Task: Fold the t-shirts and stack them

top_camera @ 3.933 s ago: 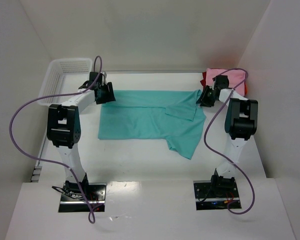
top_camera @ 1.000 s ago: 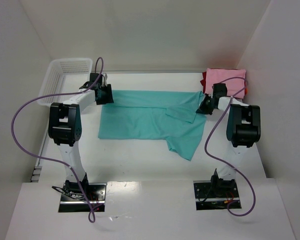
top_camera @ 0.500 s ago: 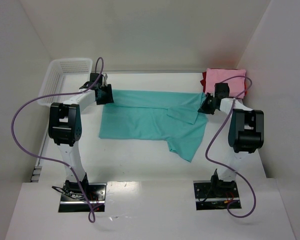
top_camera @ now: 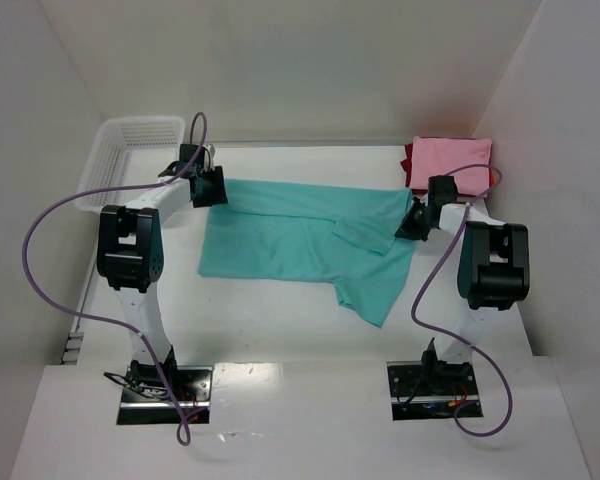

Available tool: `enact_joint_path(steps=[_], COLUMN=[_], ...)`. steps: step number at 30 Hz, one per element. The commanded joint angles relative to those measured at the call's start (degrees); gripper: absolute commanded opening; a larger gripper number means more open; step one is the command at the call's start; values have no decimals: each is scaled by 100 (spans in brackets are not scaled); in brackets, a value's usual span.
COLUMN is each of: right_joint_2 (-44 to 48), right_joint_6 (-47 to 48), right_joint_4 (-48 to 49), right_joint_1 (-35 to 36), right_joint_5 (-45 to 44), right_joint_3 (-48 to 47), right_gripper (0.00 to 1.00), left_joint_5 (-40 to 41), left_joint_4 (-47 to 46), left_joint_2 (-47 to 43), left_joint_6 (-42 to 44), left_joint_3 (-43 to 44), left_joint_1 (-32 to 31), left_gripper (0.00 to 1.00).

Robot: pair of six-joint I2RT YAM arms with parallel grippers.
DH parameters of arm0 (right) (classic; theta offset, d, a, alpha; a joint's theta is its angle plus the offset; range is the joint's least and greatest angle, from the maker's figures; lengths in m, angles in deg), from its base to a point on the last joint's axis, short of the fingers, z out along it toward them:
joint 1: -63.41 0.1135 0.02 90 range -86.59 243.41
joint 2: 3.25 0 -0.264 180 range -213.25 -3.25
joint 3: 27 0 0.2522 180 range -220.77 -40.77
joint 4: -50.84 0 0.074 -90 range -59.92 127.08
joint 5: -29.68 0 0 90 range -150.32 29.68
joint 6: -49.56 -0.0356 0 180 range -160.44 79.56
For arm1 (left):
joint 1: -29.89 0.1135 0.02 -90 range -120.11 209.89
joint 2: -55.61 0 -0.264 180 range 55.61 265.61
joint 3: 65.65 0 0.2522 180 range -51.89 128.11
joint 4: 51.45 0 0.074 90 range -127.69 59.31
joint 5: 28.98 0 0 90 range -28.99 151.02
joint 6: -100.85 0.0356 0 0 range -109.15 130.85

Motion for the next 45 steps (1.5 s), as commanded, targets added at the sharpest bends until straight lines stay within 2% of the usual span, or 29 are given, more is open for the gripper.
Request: enact_joint_path(steps=[1,4,6,13,20,24,30,32,41,45], right_joint_2=[217,309,384,366,-639,-1106,-1646,-1856,-2539,-2847], right_joint_6=[-28,-28,-28,24,132,200,420,420,534,605], right_joint_4=[-147,-187,-200,-54,160,213,82,29,-264,-496], right_joint_1=[47,47,47,47,108,248,679,732,785,846], right_joint_5=[-142,-142,-142,-89,104,31,-863,-976,-1029,-959], right_joint_3=[-112,-366,-626,-1483,-2035,-2173,-2627,-2782,-3558,-3979], right_gripper=[10,33,38,39,39,35,35,35,35,35], left_joint_5=[-176,-326,-448,-1077,-1648,-1356,-845,-447,374,435], left_joint_4=[-58,-58,-58,-322,-761,-517,-18,291,760,1003], left_joint_2=[133,133,133,429,836,1213,1513,1609,1609,1609], left_joint_6=[82,82,82,240,607,758,635,635,521,521], left_joint_3=[295,499,676,1183,1465,1902,2351,2473,2447,2533], left_joint_1=[34,34,34,34,-162,-352,-414,-414,-389,-361], left_gripper=[59,60,62,68,69,69,69,69,69,69])
